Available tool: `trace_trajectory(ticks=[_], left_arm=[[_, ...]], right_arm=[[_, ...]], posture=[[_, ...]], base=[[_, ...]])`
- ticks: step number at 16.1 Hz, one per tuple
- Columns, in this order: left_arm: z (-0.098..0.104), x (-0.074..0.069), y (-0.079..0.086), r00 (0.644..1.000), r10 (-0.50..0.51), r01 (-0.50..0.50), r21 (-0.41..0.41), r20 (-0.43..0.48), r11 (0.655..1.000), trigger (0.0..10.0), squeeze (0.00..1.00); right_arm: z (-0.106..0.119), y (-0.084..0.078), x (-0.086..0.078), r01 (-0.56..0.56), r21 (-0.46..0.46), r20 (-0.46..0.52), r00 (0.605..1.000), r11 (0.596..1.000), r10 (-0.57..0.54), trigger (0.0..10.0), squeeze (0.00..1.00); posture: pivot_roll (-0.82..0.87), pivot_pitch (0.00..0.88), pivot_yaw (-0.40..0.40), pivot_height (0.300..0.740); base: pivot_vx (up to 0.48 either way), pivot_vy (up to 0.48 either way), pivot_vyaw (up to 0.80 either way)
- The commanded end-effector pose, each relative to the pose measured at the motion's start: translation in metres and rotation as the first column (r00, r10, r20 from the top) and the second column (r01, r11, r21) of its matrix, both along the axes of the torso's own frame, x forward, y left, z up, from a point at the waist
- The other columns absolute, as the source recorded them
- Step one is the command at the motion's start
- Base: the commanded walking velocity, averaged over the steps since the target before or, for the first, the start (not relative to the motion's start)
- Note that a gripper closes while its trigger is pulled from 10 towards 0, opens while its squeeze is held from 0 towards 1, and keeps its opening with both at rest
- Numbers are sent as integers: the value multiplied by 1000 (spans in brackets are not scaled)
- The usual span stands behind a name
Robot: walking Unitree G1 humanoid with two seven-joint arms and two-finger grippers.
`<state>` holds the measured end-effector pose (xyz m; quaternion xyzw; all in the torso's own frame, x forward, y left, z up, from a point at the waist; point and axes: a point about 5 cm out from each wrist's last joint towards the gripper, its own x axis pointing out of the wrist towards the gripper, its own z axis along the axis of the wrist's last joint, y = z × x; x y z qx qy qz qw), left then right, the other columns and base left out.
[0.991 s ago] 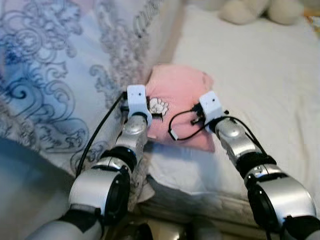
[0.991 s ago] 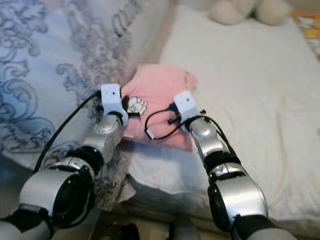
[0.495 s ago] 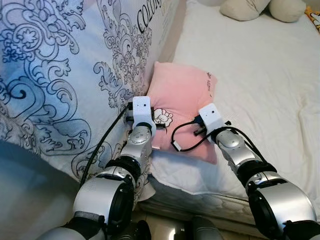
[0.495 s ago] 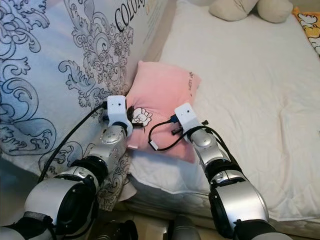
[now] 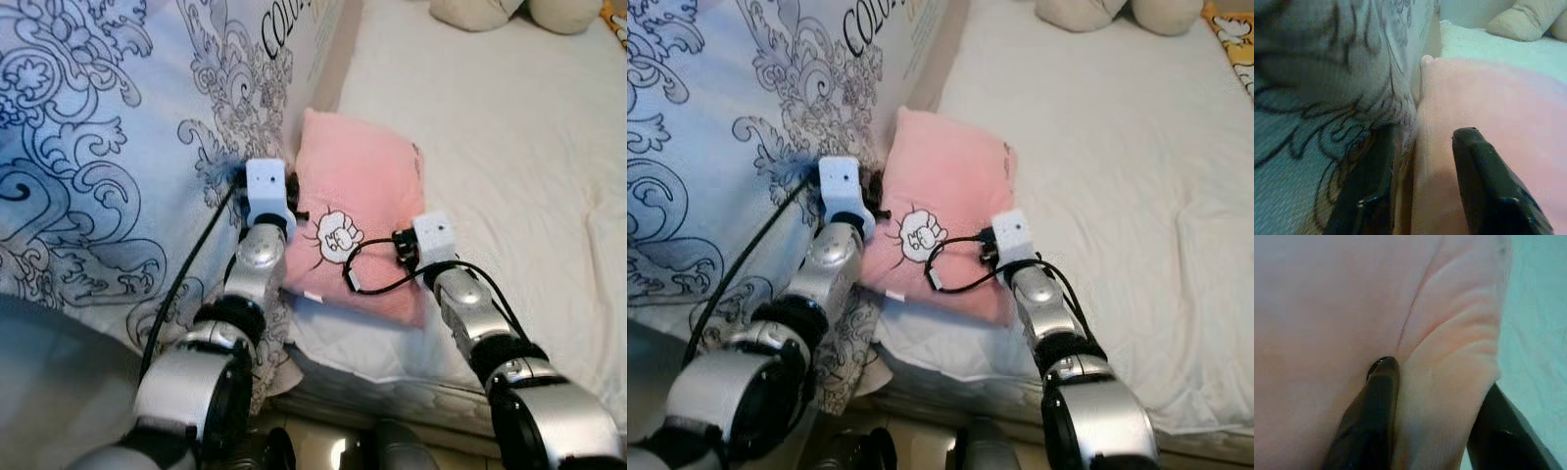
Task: Clean up the room
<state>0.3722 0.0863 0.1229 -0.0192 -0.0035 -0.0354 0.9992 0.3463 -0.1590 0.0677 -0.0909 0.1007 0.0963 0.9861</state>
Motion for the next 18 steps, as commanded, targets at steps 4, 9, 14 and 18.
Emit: trace_trajectory(ticks=[4,9,14,18], left_arm=[[-10,-18,3,997,-16,8,100,71,995,10000,1000],[-25,-73,3,959,-263,241,194,101,951,10000,1000],[-15,-74,30,976,-166,150,113,144,982,10000,0],[-16,-78,32,983,-144,148,-26,113,989,10000,0]], right_arm=[[3,-5,-15,74,97,96,992,992,-84,10000,1000],[27,-37,-86,276,104,298,908,956,-294,10000,1000],[17,-30,-98,262,0,265,931,965,-253,10000,0],[25,-27,-86,298,3,256,923,955,-288,10000,0]], posture=[[-171,41,42,740],[-165,0,49,740],[-166,0,49,740],[-164,0,43,740]], base=[[0,0,0],[0,0,0],[0,-192,-150],[0,-480,-748]])
